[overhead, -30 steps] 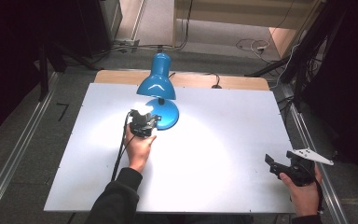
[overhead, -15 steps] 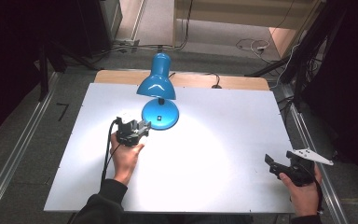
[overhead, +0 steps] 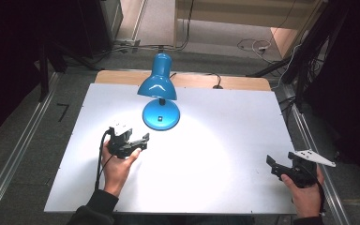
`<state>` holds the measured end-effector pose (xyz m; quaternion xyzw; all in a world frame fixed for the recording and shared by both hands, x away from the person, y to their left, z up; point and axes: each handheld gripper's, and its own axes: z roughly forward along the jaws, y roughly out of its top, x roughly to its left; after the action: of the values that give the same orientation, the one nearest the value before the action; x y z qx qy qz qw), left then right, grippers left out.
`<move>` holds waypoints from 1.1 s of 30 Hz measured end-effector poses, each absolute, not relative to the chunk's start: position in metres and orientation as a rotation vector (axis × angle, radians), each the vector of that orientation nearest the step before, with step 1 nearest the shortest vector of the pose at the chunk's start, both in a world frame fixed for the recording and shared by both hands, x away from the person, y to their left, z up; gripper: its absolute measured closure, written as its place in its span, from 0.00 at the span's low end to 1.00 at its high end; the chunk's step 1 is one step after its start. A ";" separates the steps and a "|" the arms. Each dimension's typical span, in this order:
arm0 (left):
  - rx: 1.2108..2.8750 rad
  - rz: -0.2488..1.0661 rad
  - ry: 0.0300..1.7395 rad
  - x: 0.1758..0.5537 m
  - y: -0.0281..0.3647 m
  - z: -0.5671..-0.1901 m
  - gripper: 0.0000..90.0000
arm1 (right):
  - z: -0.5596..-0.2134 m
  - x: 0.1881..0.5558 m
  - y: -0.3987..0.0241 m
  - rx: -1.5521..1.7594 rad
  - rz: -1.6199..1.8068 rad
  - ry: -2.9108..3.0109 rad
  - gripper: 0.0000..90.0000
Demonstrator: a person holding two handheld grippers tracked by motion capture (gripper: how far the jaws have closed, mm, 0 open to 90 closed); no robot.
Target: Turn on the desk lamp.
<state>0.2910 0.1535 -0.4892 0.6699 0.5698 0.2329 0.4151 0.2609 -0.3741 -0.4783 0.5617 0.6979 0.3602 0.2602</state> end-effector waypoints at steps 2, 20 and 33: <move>1.674 0.587 1.437 0.289 0.157 -0.490 0.29 | -0.478 0.261 -0.375 1.517 0.975 1.890 0.13; 1.653 0.609 1.463 0.274 0.175 -0.490 0.25 | -0.479 0.260 -0.375 1.524 0.968 1.888 0.13; 1.638 0.605 1.471 0.265 0.183 -0.487 0.25 | -0.479 0.260 -0.376 1.528 0.968 1.885 0.13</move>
<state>0.2654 0.1833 -0.4872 0.6525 0.5857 0.2408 0.4161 0.2597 -0.3764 -0.4786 0.5644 0.6966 0.3576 0.2615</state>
